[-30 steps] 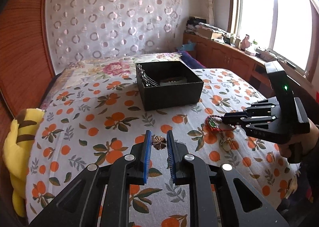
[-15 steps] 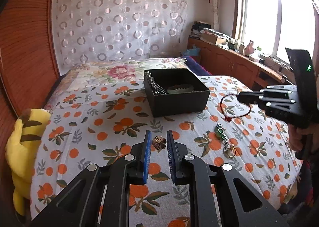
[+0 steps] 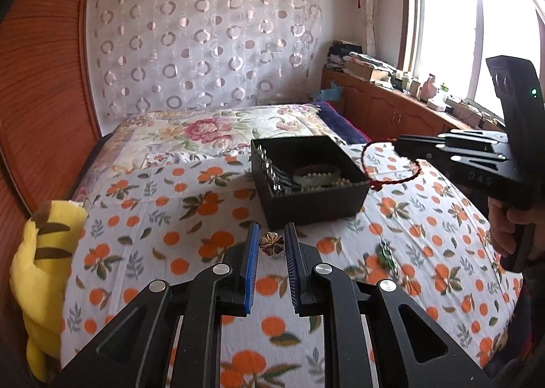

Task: Organize jewelry
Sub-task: 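Carry the brooch and red bracelet over the black box, then open both tools to drop the brooch and bracelet into the box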

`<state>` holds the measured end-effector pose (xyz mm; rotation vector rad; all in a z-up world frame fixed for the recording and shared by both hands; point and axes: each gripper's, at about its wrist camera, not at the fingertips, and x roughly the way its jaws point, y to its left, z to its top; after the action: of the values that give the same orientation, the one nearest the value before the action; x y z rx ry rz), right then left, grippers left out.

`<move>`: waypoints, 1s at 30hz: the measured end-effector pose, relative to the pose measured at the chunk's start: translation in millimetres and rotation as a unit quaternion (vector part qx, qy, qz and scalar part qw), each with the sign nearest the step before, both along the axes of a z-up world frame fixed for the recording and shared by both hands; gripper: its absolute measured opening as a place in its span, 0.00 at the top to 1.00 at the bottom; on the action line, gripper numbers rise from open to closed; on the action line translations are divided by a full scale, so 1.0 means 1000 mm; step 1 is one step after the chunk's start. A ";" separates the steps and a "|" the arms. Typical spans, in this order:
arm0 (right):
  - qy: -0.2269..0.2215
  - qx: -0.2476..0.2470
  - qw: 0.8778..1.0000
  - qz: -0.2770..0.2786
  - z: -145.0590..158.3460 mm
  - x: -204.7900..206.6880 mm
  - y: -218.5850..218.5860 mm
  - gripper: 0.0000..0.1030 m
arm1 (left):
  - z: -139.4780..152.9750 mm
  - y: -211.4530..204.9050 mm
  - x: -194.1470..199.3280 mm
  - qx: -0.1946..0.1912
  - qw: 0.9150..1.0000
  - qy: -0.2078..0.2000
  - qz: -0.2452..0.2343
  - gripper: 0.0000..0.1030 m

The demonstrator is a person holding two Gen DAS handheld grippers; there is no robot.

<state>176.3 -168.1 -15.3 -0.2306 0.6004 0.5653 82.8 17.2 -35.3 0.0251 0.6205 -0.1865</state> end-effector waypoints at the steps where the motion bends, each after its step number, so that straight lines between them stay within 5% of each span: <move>1: 0.002 0.005 1.000 -0.001 -0.001 0.005 0.000 0.92 | 0.001 -0.001 0.004 0.000 1.000 0.000 -0.001 0.86; 16: 0.061 0.035 0.997 0.027 -0.033 0.073 0.014 0.91 | 0.023 -0.018 0.083 -0.002 1.000 0.002 -0.016 0.86; 30: 0.075 0.041 0.996 0.040 -0.030 0.090 -0.005 0.81 | 0.011 -0.039 0.142 0.003 0.999 0.034 -0.028 0.86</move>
<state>266.1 -172.8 -44.9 -0.1368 0.7138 0.6882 224.9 -21.5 -24.4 0.0412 0.6880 -0.2399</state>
